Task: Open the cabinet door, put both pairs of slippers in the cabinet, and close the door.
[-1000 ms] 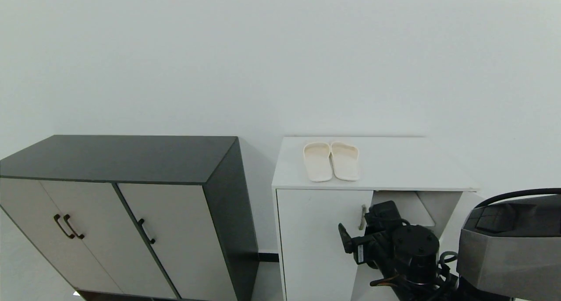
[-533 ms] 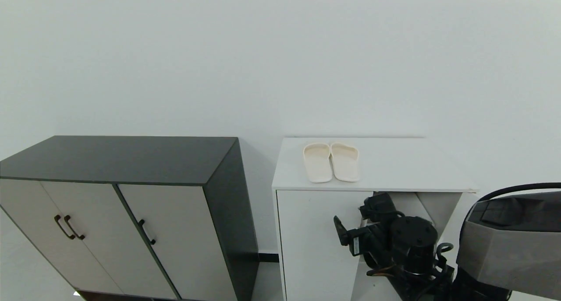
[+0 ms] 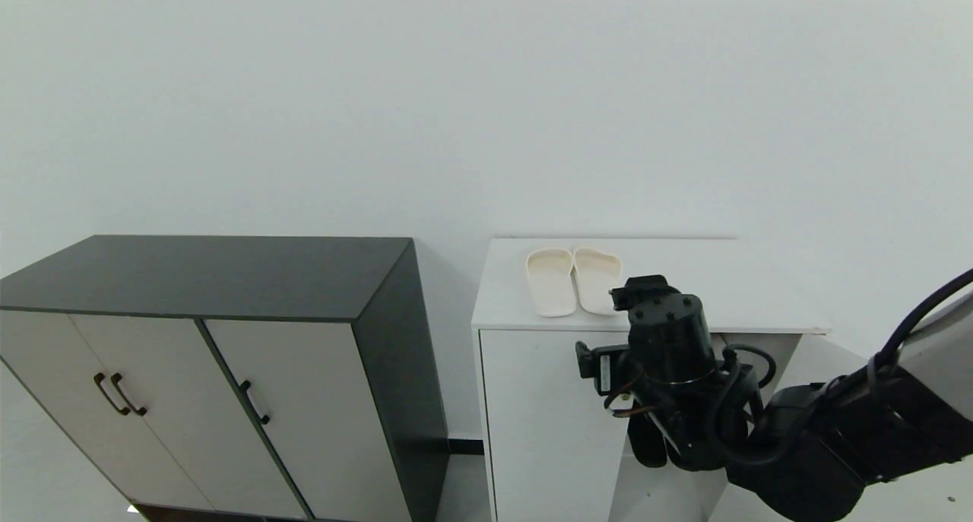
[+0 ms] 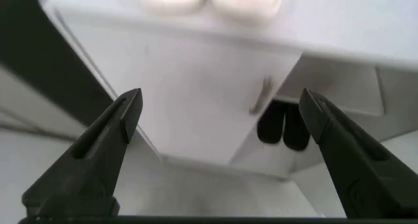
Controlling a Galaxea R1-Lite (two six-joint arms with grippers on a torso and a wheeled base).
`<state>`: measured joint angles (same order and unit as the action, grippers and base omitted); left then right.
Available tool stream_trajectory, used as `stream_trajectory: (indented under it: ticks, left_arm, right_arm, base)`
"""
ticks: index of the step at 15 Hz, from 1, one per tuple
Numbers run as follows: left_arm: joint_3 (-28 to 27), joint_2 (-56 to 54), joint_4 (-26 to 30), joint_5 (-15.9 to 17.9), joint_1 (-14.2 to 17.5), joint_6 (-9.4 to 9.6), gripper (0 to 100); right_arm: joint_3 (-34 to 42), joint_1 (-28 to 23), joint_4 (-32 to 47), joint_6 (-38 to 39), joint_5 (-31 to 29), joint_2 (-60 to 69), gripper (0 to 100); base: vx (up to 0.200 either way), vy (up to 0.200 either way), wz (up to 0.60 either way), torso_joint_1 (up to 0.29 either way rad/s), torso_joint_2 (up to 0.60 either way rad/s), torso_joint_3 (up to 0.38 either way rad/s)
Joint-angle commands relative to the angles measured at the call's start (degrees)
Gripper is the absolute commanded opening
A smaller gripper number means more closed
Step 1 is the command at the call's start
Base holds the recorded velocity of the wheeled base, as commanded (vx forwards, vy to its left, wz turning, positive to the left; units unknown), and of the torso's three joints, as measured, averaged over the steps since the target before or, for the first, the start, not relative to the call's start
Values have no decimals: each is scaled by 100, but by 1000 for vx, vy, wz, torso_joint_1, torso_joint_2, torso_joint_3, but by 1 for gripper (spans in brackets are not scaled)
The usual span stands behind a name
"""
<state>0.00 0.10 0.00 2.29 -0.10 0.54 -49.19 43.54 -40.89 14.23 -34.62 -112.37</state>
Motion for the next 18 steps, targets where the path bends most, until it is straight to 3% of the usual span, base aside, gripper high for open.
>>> stream_trajectory:
  ticks: [1,10,14,18]
  left_arm:
    - [0,-1,0,-1,1,-10,0]
    - [0,-1,0,-1,1,-10,0]
    - [0,-1,0,-1,1,-10,0]
    - [0,-1,0,-1,1,-10,0]
  right_arm:
    - [-144,14,19,19,-18,93,100]
    - [-170,-13,-288,36,-27,-250,100]
    - [-108,5,-1027,-60,-27,-751,100]
    - [-302,-101,-1106,-139,8,-971,100]
  base:
    - [0,0,0,0,0,0]
    - [200,0,0,2,2,1]
    - [200,0,0,4,1,1]
    - [0,0,0,0,0,0]
